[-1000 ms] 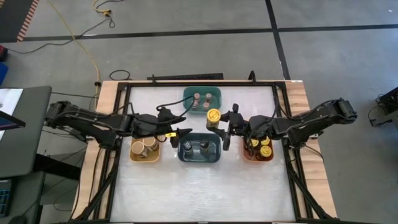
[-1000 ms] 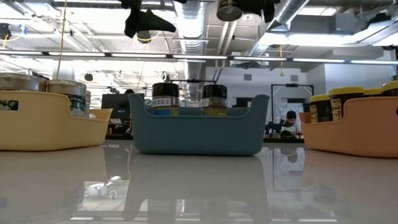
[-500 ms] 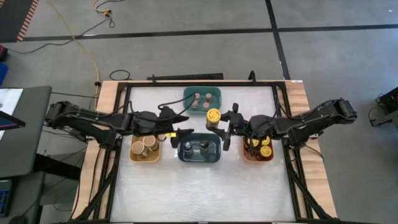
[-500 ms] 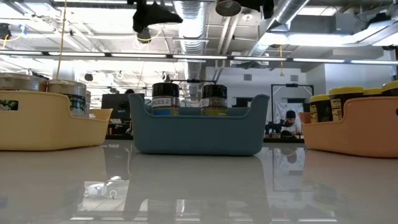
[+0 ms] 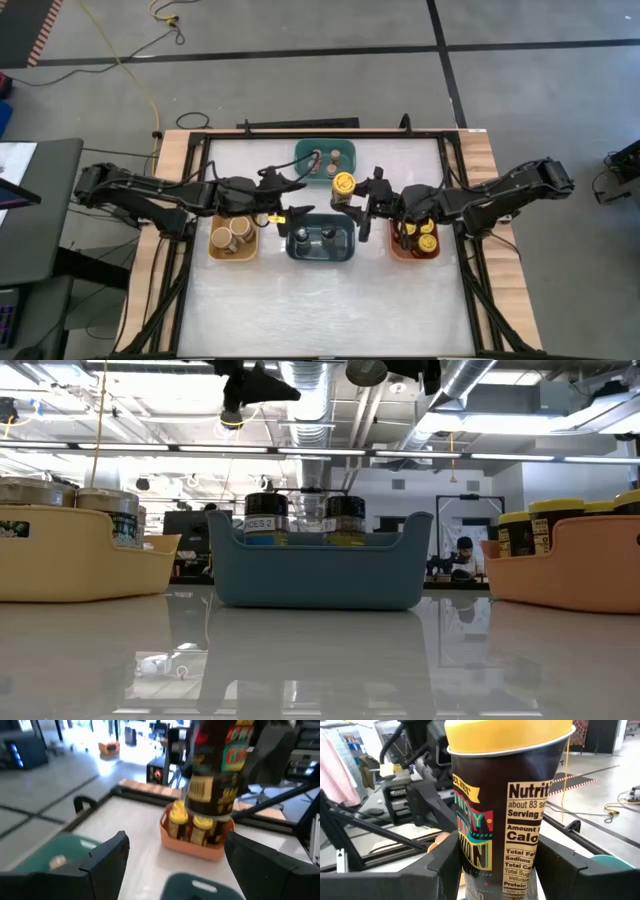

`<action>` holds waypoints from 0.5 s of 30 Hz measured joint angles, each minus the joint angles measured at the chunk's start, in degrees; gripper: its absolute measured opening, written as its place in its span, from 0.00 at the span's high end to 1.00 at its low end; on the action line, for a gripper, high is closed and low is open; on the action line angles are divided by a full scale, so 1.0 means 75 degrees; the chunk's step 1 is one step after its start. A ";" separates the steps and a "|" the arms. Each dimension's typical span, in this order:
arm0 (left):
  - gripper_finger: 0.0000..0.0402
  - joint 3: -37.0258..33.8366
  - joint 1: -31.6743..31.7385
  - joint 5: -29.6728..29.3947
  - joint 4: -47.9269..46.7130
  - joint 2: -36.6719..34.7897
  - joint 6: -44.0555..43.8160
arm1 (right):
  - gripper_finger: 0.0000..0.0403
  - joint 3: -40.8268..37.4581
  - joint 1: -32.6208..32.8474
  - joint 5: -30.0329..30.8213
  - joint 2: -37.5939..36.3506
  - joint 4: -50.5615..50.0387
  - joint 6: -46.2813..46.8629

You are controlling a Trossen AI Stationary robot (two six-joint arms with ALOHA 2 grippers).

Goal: Sort spices by type
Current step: Put the yellow seasoning into the orange bin

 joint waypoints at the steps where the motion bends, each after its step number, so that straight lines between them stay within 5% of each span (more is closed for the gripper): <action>1: 0.22 0.0000 0.0031 0.0008 0.0084 -0.0013 0.0149 | 0.42 0.0000 -0.0001 0.0003 0.0000 -0.0003 0.0070; 5: 0.22 0.0003 0.0167 0.0399 0.0390 -0.0015 0.0600 | 0.42 0.0000 0.0000 0.0006 0.0000 -0.0038 0.0146; 15: 0.22 0.0009 0.0917 0.3503 0.2339 0.1207 0.0461 | 0.42 -0.0001 0.0000 0.0069 -0.0028 -0.0026 0.0200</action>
